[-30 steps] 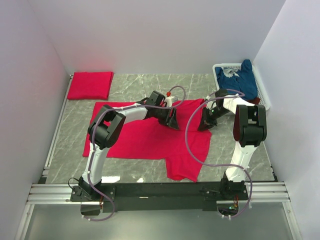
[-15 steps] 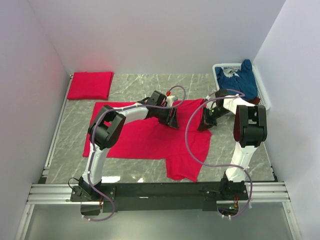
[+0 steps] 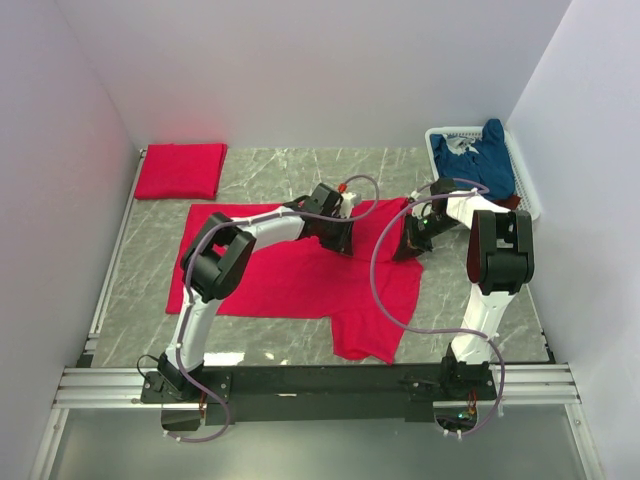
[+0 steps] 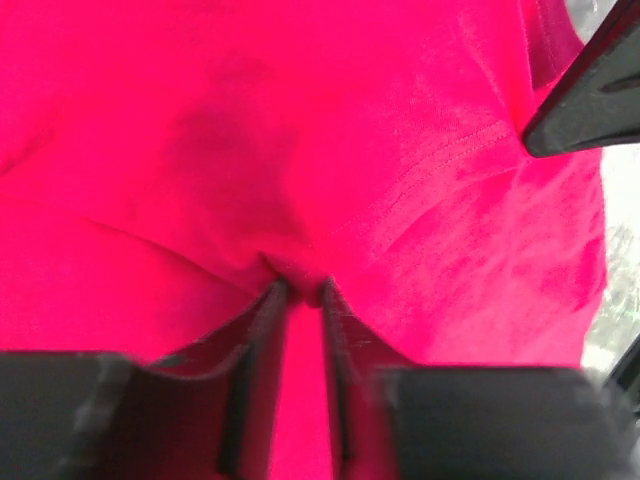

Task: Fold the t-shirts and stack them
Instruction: Fold the tshirt

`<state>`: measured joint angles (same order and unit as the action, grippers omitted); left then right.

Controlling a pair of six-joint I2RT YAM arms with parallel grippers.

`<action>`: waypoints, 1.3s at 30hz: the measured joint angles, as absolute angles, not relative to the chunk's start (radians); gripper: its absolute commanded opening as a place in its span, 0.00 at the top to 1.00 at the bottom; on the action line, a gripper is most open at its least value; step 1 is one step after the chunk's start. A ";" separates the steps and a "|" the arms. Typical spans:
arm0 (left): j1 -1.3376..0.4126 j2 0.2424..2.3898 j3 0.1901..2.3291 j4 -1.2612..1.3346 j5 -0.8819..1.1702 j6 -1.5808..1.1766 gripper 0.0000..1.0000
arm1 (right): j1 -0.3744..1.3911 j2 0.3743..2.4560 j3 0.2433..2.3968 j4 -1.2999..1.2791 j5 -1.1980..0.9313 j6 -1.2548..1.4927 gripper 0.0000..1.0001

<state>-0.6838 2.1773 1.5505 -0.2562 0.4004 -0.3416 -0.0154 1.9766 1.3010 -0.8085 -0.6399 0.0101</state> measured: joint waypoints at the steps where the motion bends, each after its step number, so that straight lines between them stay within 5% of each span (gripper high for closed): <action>1: -0.688 2.179 1.554 -0.260 0.392 -0.339 0.79 | -0.015 1.977 1.301 -0.809 -0.643 0.009 1.00; 4: -0.694 2.184 1.560 -0.265 0.373 -0.331 0.99 | -0.015 1.975 1.301 -0.810 -0.657 0.001 1.00; 39: -0.651 2.039 1.458 -0.345 0.526 -0.329 0.99 | -0.019 1.822 1.195 -0.904 -0.717 -0.096 1.00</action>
